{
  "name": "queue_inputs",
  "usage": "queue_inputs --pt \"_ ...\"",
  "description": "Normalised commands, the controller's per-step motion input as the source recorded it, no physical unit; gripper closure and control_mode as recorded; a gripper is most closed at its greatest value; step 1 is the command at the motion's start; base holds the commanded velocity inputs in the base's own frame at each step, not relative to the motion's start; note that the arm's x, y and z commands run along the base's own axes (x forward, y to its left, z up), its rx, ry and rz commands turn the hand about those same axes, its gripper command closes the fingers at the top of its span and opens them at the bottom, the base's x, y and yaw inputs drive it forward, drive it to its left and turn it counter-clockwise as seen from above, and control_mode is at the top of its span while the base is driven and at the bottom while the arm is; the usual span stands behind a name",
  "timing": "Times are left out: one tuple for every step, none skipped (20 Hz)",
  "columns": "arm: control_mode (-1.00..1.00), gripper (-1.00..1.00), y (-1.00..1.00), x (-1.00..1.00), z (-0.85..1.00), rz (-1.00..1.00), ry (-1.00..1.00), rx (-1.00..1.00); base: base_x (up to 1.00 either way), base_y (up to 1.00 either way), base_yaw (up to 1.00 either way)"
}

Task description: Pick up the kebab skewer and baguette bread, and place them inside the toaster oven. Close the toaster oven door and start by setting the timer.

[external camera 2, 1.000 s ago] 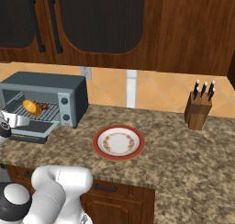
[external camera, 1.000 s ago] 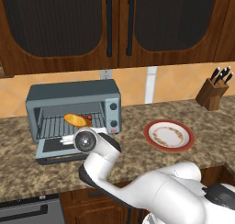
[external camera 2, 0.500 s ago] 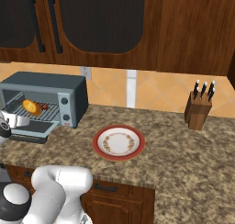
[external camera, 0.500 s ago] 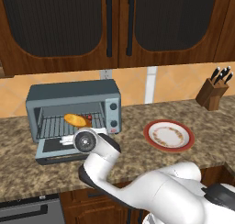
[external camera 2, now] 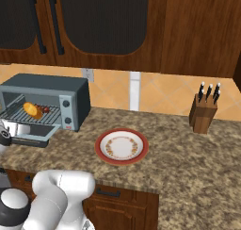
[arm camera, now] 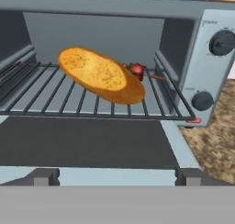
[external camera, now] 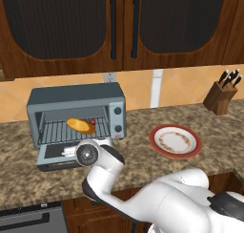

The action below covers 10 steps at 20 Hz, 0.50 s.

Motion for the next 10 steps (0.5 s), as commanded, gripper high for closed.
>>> queue_inputs --pt "-1.0 -1.0 0.0 -0.01 -0.27 0.0 0.0 0.0 0.0 0.0 0.0" --pt "-1.0 -1.0 0.0 0.0 -0.09 0.0 0.0 0.0 0.0 0.0 0.0" --pt "-1.0 -1.0 0.0 0.01 0.0 0.0 0.0 0.0 0.0 0.0 0.0" --pt "-1.0 -1.0 0.0 0.13 0.0 0.0 0.0 0.0 0.0 0.0 0.0" --pt "-1.0 -1.0 0.0 0.21 0.0 0.0 0.0 0.02 0.0 0.0 0.0" --pt "-1.0 -1.0 0.0 0.26 0.0 0.0 0.0 0.02 0.0 0.0 0.0" --pt "-1.0 -1.0 0.0 0.34 0.0 -0.01 0.0 0.05 0.0 0.0 0.0" --pt "-1.0 -1.0 0.0 0.34 0.0 -0.01 0.0 0.06 0.0 0.0 0.0" --pt "-1.0 -1.0 0.0 0.31 0.0 0.0 0.0 0.07 0.0 0.0 0.0" --pt "-1.0 -1.0 0.0 0.29 0.0 0.0 0.0 0.1 0.0 0.0 0.0"
